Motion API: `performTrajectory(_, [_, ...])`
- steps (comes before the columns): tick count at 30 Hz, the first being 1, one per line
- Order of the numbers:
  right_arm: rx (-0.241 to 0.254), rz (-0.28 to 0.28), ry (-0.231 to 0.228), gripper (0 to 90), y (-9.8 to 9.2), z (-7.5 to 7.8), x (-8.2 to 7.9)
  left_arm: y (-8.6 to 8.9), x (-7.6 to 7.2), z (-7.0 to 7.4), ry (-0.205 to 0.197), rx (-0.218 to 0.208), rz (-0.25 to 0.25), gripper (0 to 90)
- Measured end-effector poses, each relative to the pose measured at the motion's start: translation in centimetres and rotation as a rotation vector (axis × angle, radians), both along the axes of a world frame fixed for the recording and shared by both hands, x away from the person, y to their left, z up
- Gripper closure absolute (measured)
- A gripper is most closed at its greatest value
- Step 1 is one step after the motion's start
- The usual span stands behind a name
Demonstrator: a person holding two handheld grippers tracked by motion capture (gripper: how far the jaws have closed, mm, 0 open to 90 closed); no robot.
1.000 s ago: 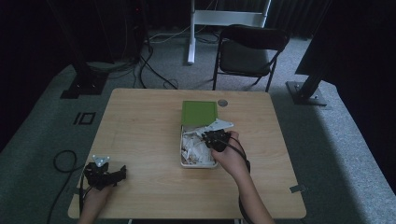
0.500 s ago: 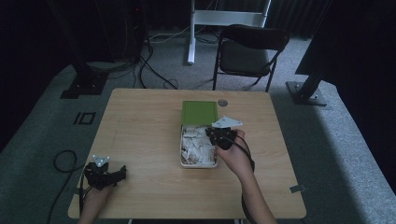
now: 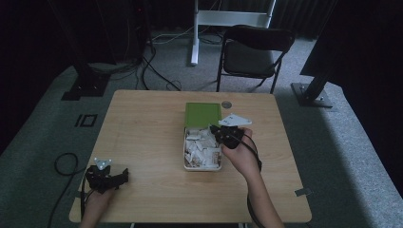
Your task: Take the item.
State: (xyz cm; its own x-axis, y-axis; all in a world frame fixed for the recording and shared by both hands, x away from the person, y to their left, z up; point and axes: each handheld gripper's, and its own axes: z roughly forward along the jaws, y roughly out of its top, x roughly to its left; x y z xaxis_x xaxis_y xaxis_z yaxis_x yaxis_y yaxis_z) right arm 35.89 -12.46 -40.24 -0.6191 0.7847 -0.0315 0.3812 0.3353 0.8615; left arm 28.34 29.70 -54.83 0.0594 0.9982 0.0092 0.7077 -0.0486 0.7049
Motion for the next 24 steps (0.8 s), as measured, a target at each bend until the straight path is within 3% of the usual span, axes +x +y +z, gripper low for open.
performTrajectory(7, [0.027, -0.020, -0.028, 89.3, -0.9, 1.0, 0.1, 0.0, 0.0, 0.0, 0.001, 0.001, 0.000, 8.3])
performTrajectory(13, [0.050, -0.064, -0.019, 89.2, -2.7, 1.9, 0.3, 0.0, 0.0, 0.0, 0.001, 0.000, 0.001, 8.3])
performTrajectory(24, [0.050, -0.155, -0.028, 89.1, -6.5, 1.4, 0.9, 0.0, 0.0, 0.0, 0.001, 0.001, 0.000, 8.3])
